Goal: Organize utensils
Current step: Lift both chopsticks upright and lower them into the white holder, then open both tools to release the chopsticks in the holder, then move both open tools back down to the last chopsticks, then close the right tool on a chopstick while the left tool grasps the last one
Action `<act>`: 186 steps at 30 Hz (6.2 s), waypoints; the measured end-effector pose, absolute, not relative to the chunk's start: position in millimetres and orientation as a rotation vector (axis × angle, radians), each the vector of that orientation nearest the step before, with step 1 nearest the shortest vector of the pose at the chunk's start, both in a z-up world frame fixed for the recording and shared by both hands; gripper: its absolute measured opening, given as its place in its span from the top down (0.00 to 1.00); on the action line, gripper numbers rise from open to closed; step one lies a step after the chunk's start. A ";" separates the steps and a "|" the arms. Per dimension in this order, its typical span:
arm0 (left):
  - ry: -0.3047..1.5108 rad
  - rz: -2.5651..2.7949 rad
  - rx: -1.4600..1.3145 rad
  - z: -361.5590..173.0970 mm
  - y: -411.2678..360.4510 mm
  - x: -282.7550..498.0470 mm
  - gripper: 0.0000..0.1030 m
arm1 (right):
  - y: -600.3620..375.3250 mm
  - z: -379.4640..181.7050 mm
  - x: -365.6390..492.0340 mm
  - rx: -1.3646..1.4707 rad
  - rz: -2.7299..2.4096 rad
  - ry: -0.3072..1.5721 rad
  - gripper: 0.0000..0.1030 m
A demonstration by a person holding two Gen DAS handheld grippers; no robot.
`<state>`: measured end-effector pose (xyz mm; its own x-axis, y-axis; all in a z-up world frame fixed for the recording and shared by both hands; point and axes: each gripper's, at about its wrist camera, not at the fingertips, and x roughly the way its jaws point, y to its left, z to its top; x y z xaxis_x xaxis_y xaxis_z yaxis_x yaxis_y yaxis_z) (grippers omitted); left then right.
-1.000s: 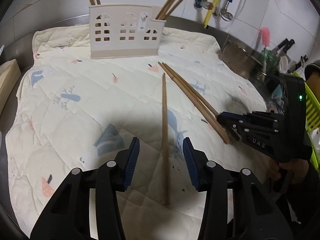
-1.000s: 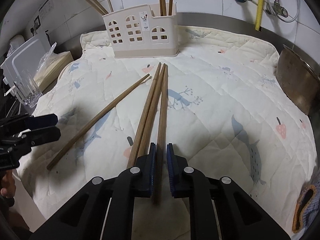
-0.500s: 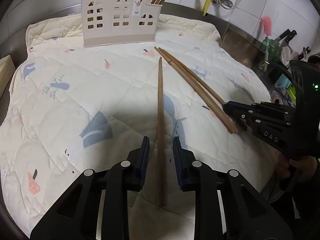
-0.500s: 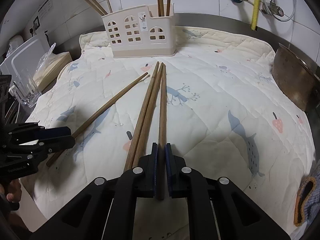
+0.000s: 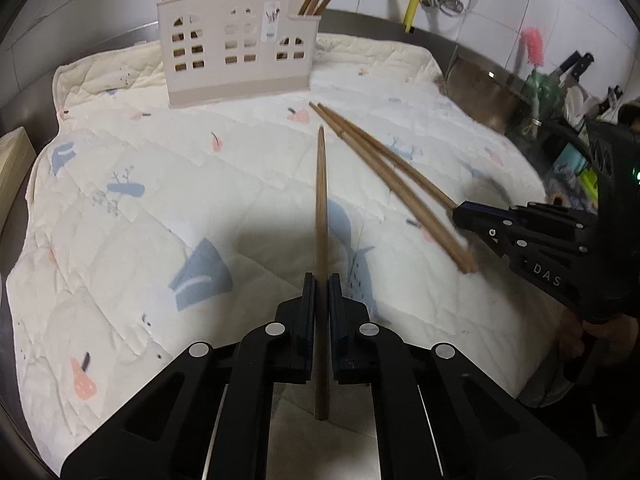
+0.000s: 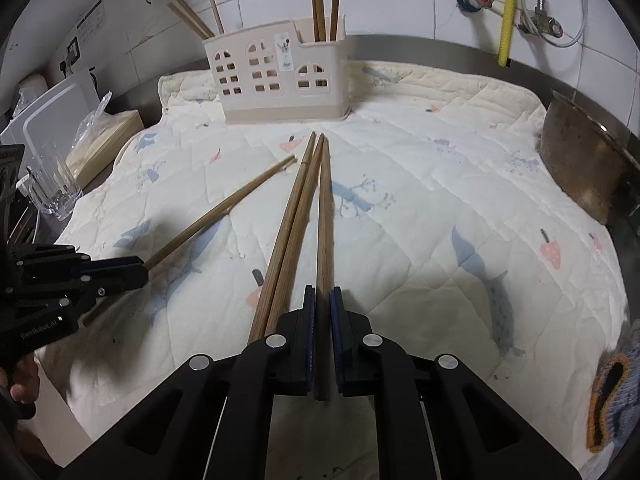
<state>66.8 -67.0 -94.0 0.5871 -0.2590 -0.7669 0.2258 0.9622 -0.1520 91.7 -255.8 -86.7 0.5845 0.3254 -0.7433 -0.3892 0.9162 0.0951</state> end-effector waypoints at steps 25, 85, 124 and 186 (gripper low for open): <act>0.686 -0.330 0.006 21.8 -44.5 122.6 0.95 | -248.5 45.6 122.6 -0.133 0.507 0.574 0.94; 0.539 -0.107 -0.119 106.6 25.3 280.7 0.91 | -167.3 126.8 274.9 -0.242 0.559 0.596 0.94; 0.553 -0.111 -0.134 41.4 2.1 137.7 0.13 | -245.6 -25.5 122.3 -0.095 0.500 0.759 0.68; 0.816 -0.262 -0.130 -82.8 -123.4 80.3 0.38 | -298.0 -57.8 73.5 0.032 0.447 0.743 0.94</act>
<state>80.3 -123.4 -82.8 0.6554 -0.2803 -0.7013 0.1806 0.9598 -0.2148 73.5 -298.0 -57.8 0.6467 0.4040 -0.6469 -0.3819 0.9057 0.1839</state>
